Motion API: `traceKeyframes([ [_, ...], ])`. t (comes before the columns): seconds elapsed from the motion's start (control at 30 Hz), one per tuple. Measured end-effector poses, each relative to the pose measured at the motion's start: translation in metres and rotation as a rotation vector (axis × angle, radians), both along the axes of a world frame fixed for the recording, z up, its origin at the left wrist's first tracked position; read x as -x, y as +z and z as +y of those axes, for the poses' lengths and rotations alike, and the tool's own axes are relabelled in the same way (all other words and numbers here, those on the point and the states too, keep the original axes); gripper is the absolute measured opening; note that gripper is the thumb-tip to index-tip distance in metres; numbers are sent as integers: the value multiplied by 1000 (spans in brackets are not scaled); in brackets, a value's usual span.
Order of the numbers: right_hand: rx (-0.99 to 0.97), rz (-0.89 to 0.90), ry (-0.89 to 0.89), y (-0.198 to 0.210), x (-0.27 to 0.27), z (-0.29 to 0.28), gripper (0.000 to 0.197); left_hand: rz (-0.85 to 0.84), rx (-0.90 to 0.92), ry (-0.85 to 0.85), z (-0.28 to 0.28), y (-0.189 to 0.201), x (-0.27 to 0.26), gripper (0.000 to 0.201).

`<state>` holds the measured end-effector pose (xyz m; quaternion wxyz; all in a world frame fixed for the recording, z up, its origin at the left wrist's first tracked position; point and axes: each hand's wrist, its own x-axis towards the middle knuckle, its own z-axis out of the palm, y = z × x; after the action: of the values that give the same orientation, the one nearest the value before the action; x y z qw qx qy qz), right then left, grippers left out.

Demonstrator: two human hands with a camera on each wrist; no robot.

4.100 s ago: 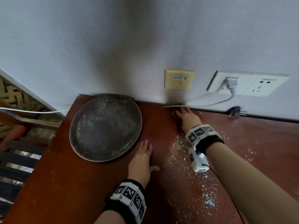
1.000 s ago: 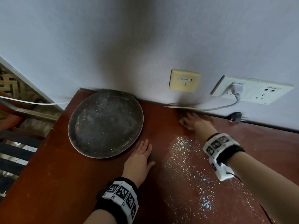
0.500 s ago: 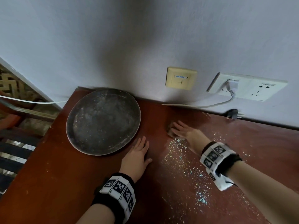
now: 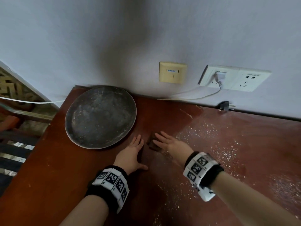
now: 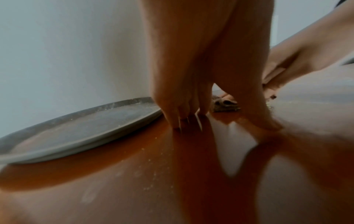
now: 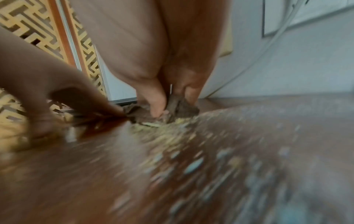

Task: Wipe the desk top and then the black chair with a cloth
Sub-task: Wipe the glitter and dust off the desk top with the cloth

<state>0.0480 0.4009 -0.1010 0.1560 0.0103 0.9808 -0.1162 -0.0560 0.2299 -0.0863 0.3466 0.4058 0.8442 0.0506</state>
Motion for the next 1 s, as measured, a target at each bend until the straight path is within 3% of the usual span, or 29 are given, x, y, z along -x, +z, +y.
traceKeyframes([
  [0.07,-45,101,20,1,14,25,71,-3,16,-16,-8,3,-4,111],
  [0.17,-106,-58,-254,10,10,66,70,-7,35,-25,-21,6,-12,114],
  [0.23,-78,-23,-396,17,5,66,77,-5,53,-38,-27,9,-17,115],
  [0.4,20,-96,-34,20,-17,-15,70,8,96,-49,-33,10,-22,118],
  [0.47,61,-114,31,17,-25,-21,73,7,111,-48,-35,11,-25,118],
  [0.53,49,-121,-12,18,-17,-2,70,8,111,-40,-37,10,-29,119],
  [0.67,-19,-82,-293,22,1,27,68,14,108,-19,-46,9,-38,121],
  [0.73,-33,-82,-223,23,-3,2,63,11,108,-17,-47,9,-39,122],
  [0.87,44,-118,88,27,-33,-52,66,29,115,-17,-46,10,-41,120],
  [0.93,46,-143,88,26,-30,-39,70,38,122,-20,-46,10,-42,120],
  [1.0,33,-189,-61,27,-21,-13,68,42,125,-21,-45,9,-42,121],
])
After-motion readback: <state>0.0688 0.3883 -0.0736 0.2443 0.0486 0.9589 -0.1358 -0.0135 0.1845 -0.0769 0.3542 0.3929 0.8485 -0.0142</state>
